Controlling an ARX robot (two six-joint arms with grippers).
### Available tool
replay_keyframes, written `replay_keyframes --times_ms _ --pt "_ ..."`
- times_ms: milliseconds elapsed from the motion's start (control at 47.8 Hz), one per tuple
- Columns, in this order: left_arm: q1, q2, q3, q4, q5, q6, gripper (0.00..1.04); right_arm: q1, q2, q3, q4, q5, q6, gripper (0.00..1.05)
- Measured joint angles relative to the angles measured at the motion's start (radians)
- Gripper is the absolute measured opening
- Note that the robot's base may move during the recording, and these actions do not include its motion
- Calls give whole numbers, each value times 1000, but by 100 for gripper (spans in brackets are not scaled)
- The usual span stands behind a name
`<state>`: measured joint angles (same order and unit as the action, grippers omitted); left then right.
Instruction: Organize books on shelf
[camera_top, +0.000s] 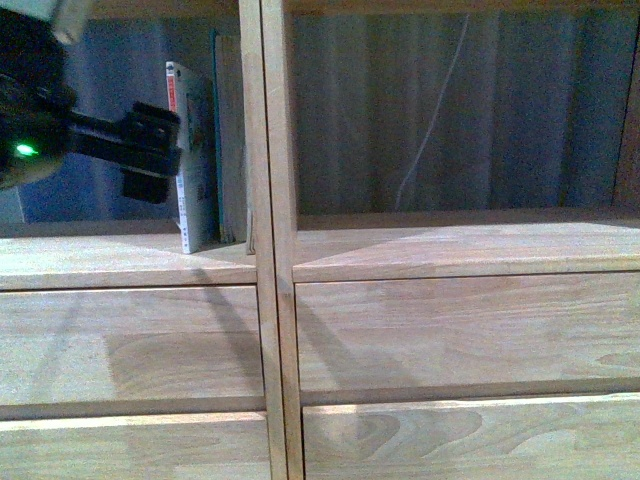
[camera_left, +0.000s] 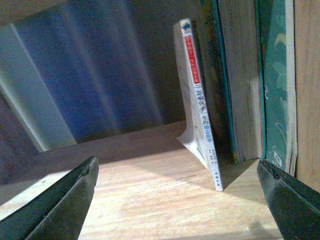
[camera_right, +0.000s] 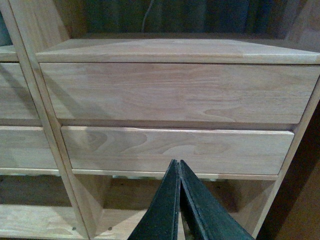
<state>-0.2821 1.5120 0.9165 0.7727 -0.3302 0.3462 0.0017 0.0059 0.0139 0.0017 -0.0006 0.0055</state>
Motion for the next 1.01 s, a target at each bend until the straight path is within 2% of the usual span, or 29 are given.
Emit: replay_keyframes --times_ms 230,377,503,628,712,796,880,921,1005 --pt "-5 -378 -265 -84 -136 -32 97 0 0 0 0 0 -2 5" --pt "-18 -660 -427 -220 -206 -21 97 0 0 0 0 0 -2 28" --pt "-58 -1059 -596 -516 -299 6 97 0 0 0 0 0 -2 57" --pt "-43 -1281 -694 -649 -295 23 97 0 0 0 0 0 -2 77" --pt "-32 -1331 -755 -641 -329 23 97 0 0 0 0 0 -2 89" --pt "-56 -1362 -832 -661 -381 -14 97 0 0 0 0 0 -1 99" --pt "-158 -1341 -907 -625 -506 -83 97 0 0 0 0 0 -1 98" --pt "-240 -1284 -916 -542 -592 -139 97 0 0 0 0 0 -2 98" --pt "-331 -1171 -920 -426 -664 -198 97 0 0 0 0 0 -2 98"
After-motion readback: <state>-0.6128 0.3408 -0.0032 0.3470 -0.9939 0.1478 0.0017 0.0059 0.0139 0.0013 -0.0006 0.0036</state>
